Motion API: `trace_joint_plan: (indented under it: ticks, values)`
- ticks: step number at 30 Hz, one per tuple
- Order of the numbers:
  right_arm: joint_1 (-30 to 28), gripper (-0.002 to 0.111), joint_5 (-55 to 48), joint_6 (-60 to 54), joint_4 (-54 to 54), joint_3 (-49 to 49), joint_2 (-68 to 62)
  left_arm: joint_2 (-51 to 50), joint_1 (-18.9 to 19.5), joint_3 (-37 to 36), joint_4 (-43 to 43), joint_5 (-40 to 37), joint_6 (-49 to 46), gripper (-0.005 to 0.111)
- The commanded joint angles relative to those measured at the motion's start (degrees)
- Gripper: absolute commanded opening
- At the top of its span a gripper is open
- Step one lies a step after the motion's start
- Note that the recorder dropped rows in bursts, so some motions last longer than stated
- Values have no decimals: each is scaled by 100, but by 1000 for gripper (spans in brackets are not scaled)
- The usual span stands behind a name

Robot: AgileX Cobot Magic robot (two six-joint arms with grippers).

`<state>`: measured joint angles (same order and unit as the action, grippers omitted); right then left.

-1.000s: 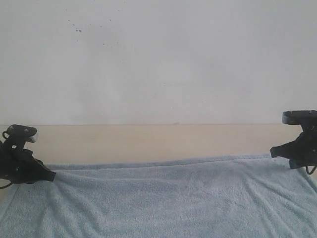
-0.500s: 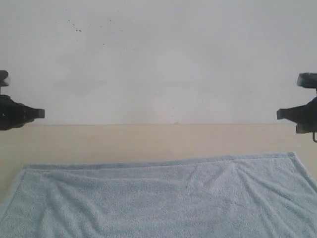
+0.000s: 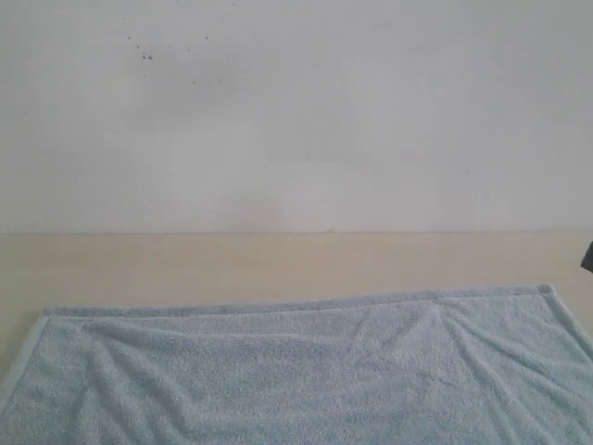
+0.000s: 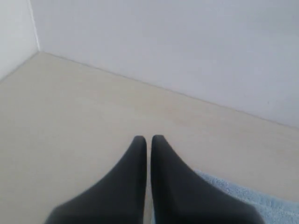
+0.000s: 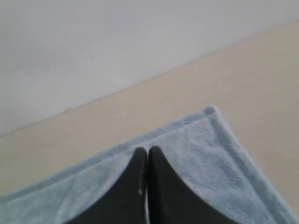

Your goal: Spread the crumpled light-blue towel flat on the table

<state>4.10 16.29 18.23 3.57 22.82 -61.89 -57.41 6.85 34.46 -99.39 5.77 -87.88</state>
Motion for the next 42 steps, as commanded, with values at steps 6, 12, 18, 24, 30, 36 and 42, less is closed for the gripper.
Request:
trace_joint_plan:
  ticks: [6,12,18,24,30,36,42]
  values:
    - [1038,0,-926,-782,-586,-608,3158,3340,-199,-1513,-56,-108,-87,4]
    - [1038,0,-1419,-758,-540,-1025,5084,4425,-277,-2097,-56,-280,-64,4]
    - [1038,0,-2642,-281,-540,-1037,6144,4728,-292,-2480,-56,-265,-89,4]
    - [1038,0,-2925,-236,-1555,-1731,5854,4728,-596,-3317,-56,-270,481,4]
    - [1038,0,-2435,-211,-1947,-2282,5466,4752,-741,-3446,-56,-127,641,4]
    - [1038,0,-2609,-802,-1977,-2282,5464,5047,-741,-3446,-56,-484,230,4]
    - [1038,0,-2691,-1245,-1886,-2282,5464,5471,-752,-3446,-56,-1374,-499,4]
